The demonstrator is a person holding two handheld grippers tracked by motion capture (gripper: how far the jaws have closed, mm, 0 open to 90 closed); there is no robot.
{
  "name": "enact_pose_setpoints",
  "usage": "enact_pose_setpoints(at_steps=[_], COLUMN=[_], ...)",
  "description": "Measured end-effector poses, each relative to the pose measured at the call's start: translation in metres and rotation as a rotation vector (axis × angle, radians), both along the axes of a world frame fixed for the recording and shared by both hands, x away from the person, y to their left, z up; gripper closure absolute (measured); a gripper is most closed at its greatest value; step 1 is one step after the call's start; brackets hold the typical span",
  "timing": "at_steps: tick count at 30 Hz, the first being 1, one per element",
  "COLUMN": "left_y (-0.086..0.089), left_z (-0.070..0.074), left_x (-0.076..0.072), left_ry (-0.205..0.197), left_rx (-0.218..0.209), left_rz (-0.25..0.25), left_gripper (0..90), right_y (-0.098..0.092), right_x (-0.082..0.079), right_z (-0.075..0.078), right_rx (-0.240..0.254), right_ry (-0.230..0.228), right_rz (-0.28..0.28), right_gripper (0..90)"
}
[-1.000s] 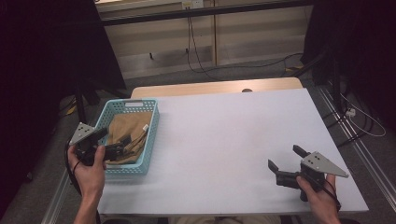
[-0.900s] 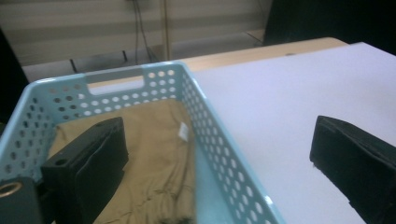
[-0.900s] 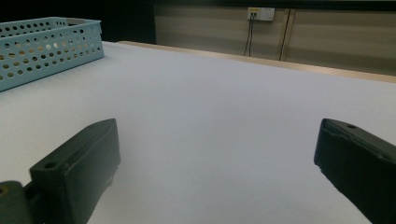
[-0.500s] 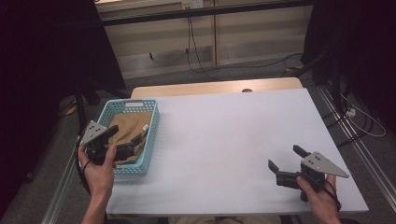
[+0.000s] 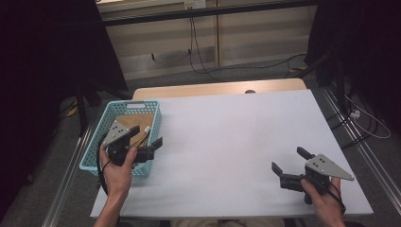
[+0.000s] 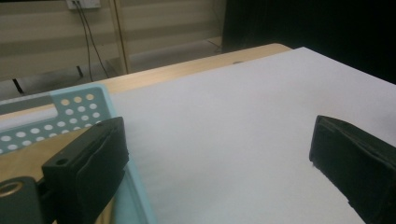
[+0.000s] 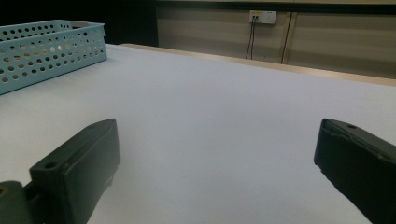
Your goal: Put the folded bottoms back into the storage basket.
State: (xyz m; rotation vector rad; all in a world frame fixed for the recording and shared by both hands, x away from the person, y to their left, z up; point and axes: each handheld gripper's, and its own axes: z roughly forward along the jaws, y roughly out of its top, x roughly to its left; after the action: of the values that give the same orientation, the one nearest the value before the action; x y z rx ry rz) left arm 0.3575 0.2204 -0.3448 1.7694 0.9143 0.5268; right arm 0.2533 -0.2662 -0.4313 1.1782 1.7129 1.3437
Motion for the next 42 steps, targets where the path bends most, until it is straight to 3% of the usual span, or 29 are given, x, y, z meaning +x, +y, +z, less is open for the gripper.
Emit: enact_pose_setpoints(at_steps=[8, 20, 22, 28, 29, 32, 42], left_y=[-0.015, -0.03, -0.032, -0.037, -0.037, -0.036, -0.032], left_z=[-0.005, -0.027, -0.031, -0.042, -0.043, -0.049, -0.062], left_x=[-0.001, -0.002, -0.002, -0.004, -0.004, -0.002, -0.003], left_ry=[-0.017, 0.025, 0.021, 0.03, 0.034, 0.056, 0.051], left_rx=[0.015, 0.017, 0.038, 0.027, 0.034, 0.0, -0.008], left_rz=[-0.026, -0.066, -0.068, -0.079, -0.077, -0.062, -0.032], left_gripper=[4.4, 4.4, 4.4, 4.4, 4.4, 4.4, 4.2], right_y=[0.0, 0.0, 0.0, 0.0, 0.0, 0.0, 0.0], right_x=[0.0, 0.0, 0.0, 0.0, 0.0, 0.0, 0.0], right_z=[0.0, 0.0, 0.0, -0.001, 0.0, -0.001, -0.001], right_rx=[0.003, 0.0, -0.001, 0.0, -0.002, -0.001, 0.001], right_ry=[0.0, 0.002, 0.001, 0.0, 0.001, 0.002, 0.003], right_rz=[0.001, 0.002, 0.002, 0.002, 0.003, 0.003, -0.002], right_gripper=[0.2, 0.2, 0.2, 0.2, 0.2, 0.2, 0.2])
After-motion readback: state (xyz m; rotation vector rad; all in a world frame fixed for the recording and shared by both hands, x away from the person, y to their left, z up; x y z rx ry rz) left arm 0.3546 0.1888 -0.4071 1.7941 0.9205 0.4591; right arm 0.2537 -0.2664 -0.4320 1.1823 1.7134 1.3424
